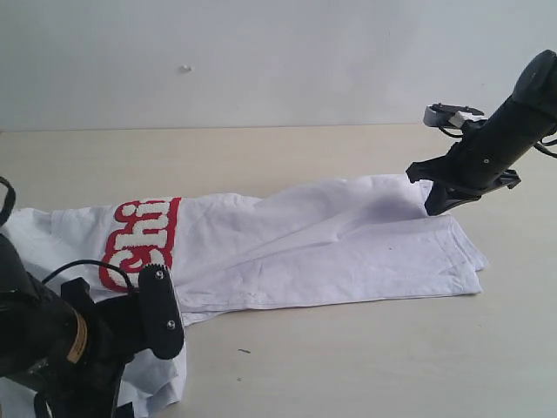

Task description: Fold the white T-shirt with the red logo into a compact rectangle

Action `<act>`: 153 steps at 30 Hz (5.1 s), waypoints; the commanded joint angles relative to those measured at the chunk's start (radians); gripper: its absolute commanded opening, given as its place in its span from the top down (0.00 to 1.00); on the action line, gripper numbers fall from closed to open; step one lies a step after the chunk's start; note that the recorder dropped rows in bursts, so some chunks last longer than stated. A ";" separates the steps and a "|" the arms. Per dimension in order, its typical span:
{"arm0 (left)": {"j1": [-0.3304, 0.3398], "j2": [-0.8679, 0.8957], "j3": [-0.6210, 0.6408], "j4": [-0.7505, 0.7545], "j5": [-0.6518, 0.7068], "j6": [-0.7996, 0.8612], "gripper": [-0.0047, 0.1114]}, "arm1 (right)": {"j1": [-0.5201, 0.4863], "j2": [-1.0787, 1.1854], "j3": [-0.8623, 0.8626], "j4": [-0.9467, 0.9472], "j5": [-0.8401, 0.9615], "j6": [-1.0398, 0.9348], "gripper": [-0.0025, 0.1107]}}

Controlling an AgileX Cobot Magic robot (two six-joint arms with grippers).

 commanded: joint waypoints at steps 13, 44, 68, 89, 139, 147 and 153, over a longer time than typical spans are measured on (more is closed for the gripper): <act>-0.022 0.117 0.000 0.090 -0.001 -0.013 0.70 | -0.005 -0.014 0.005 0.009 -0.016 -0.010 0.98; 0.220 0.182 -0.255 1.179 -0.262 0.055 0.57 | -0.005 -0.014 0.005 0.018 -0.050 -0.022 0.98; 0.228 0.220 -0.348 0.418 -0.114 -0.244 0.96 | -0.005 -0.014 0.005 0.020 -0.057 -0.029 0.98; 0.485 0.451 -0.539 0.482 -0.215 -0.288 0.96 | -0.005 -0.014 0.005 0.027 -0.067 -0.037 0.98; 0.427 0.135 -0.412 0.274 -0.044 -0.506 0.93 | -0.005 -0.097 0.004 0.058 0.027 -0.037 0.98; 0.801 0.117 -0.412 -0.171 0.031 -0.227 0.40 | -0.005 -0.097 0.004 0.163 0.037 -0.098 0.98; 0.982 0.193 -0.440 -0.474 0.056 -0.027 0.44 | -0.005 -0.097 0.004 0.163 0.033 -0.108 0.98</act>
